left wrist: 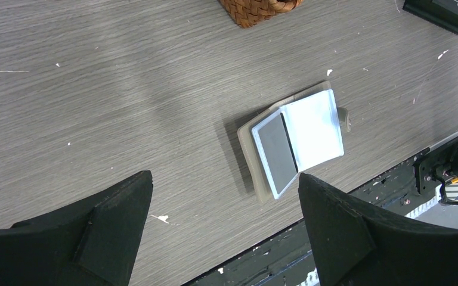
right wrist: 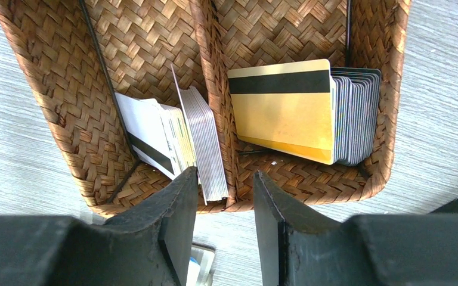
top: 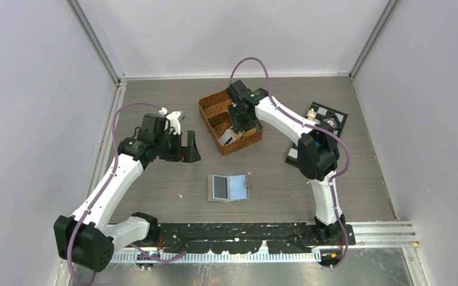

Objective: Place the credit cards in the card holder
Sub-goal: Pick up the credit card from the storage box, then insert the credit card into the card holder.

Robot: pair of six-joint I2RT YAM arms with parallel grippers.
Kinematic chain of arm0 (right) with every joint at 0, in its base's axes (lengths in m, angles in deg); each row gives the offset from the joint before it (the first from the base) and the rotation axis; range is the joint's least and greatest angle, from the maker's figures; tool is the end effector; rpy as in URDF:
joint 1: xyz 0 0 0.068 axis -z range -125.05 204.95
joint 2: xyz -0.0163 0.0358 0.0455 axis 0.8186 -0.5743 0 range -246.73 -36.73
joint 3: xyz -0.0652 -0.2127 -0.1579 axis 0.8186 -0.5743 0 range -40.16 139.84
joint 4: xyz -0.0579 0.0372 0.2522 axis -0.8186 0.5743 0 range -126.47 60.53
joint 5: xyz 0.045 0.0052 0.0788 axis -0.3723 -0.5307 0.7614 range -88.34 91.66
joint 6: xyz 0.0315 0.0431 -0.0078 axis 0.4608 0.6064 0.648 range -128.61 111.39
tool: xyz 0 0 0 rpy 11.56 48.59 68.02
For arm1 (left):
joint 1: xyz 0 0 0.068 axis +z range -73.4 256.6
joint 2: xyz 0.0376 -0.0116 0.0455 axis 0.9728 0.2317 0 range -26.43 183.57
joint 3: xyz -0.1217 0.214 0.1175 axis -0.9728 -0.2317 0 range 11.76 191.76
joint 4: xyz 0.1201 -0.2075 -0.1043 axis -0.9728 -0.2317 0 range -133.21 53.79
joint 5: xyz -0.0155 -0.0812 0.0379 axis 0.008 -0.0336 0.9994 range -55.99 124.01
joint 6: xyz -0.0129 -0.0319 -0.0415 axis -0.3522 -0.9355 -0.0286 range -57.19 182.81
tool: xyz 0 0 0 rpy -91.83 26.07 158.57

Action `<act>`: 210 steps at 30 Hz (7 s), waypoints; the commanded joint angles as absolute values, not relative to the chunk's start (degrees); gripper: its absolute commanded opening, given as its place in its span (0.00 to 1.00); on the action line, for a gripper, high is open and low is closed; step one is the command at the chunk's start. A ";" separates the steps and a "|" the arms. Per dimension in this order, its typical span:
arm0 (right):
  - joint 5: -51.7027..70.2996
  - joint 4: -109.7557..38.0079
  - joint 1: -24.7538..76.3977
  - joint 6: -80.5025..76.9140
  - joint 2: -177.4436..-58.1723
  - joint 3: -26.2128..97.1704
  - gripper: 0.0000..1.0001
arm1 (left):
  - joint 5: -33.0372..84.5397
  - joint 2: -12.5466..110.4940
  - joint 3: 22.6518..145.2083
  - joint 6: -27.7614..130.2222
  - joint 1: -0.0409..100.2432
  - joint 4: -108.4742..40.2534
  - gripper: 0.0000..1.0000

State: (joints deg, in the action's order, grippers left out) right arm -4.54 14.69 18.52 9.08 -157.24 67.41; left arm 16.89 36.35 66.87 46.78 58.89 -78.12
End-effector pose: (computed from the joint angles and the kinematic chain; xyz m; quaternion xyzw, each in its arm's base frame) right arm 0.3674 0.2664 0.2461 -0.1465 0.9621 0.0548 0.2232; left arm 0.2065 -0.0770 0.2928 0.0650 0.9271 -0.2328 0.2864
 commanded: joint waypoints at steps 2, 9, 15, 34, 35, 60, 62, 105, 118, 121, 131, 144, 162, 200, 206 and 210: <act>-6.87 15.04 18.24 8.45 -154.11 70.32 0.40 | 15.42 36.54 66.83 47.25 59.20 -78.02 0.95; -7.12 15.19 17.69 8.40 -153.98 71.01 0.31 | 15.18 36.63 66.78 47.30 59.20 -78.00 0.95; -7.23 15.46 17.36 8.11 -154.41 71.56 0.23 | 15.04 36.69 66.78 47.26 59.20 -77.96 0.95; -0.54 15.05 17.29 8.55 -147.32 69.82 0.00 | 11.37 35.15 65.55 49.41 59.18 -76.86 0.90; -0.85 15.70 17.25 8.44 -146.15 69.44 0.01 | 10.93 34.91 65.43 49.63 59.18 -76.60 0.89; 39.27 9.47 6.86 9.31 -113.59 31.45 0.01 | -16.76 34.09 62.18 51.33 41.91 -65.39 0.82; 41.46 8.82 5.56 9.04 -113.47 31.01 0.01 | -19.56 34.77 62.12 51.25 39.91 -64.87 0.80; 28.12 -0.04 21.88 22.45 -104.43 16.73 0.60 | 4.56 33.60 52.68 29.85 35.47 -51.07 0.00; 19.38 -22.02 19.59 42.45 -103.79 -2.61 0.47 | 11.75 45.40 44.28 14.36 35.79 -30.15 0.00; 18.64 -26.40 17.44 44.66 -106.41 -4.42 0.46 | 11.25 47.53 43.29 14.29 36.59 -28.98 0.00; 13.26 -29.89 11.29 46.55 -116.05 -2.78 0.42 | 11.06 48.28 40.08 14.43 38.94 -26.99 0.00; 10.39 -30.48 7.66 48.88 -118.11 -3.14 0.42 | 11.97 48.51 38.17 15.35 40.03 -27.01 0.00; 6.68 -28.93 5.90 50.85 -122.12 -2.70 0.04 | 12.48 48.02 36.85 15.38 40.77 -26.89 0.00; 0.30 -22.35 5.73 50.74 -123.67 -2.31 0.01 | 9.38 55.15 33.13 11.62 43.72 -15.26 0.00; 0.15 -22.20 5.64 50.80 -123.51 -2.25 0.01 | 12.58 53.91 31.10 10.53 43.67 -13.07 0.00; 0.05 -22.23 5.40 50.99 -123.65 -2.23 0.01 | 14.13 52.82 30.49 10.43 43.65 -12.58 0.00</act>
